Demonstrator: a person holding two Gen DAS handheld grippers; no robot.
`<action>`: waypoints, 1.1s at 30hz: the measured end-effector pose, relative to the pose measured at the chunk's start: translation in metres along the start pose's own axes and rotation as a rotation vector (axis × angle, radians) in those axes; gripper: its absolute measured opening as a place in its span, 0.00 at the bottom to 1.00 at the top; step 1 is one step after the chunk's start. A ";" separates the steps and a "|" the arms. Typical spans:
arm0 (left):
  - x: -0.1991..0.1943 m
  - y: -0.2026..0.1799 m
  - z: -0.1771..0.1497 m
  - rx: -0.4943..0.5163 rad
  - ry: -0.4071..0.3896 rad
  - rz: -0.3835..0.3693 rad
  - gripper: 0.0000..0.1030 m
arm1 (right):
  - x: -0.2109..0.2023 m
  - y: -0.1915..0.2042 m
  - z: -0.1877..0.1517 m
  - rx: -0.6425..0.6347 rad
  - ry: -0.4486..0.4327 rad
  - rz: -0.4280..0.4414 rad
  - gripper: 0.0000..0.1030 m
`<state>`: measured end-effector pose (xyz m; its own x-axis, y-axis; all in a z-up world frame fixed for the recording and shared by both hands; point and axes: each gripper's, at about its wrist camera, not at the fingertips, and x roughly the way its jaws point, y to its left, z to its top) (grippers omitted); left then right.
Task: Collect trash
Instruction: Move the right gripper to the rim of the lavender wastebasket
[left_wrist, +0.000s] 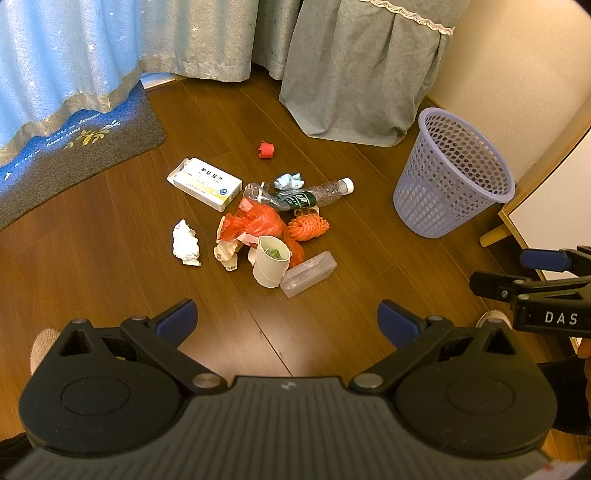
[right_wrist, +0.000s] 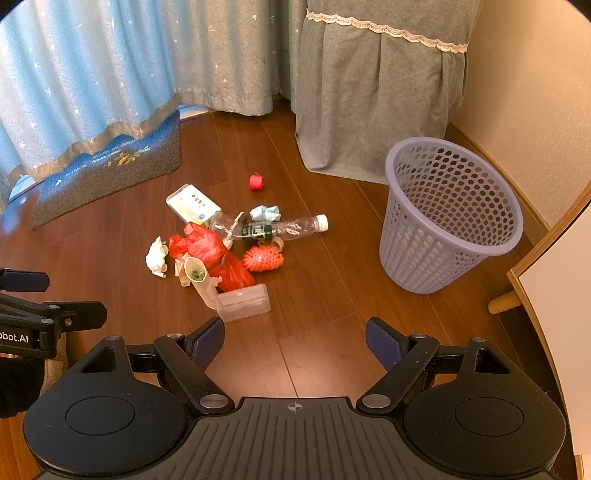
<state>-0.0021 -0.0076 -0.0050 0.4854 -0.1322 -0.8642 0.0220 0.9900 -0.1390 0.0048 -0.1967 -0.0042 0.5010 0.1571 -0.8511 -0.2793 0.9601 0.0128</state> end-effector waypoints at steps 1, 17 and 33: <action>0.000 0.000 0.000 0.000 0.000 -0.001 0.99 | 0.000 0.000 0.000 -0.001 -0.001 0.000 0.79; -0.001 0.001 0.002 0.007 0.001 -0.002 0.99 | 0.000 0.000 0.002 -0.001 -0.001 -0.001 0.79; -0.045 0.002 0.032 0.024 -0.099 -0.032 0.99 | -0.059 -0.019 0.044 -0.079 -0.033 0.056 0.79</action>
<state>0.0044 0.0017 0.0490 0.5679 -0.1595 -0.8075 0.0592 0.9864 -0.1532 0.0166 -0.2138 0.0688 0.5092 0.2186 -0.8324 -0.3703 0.9288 0.0174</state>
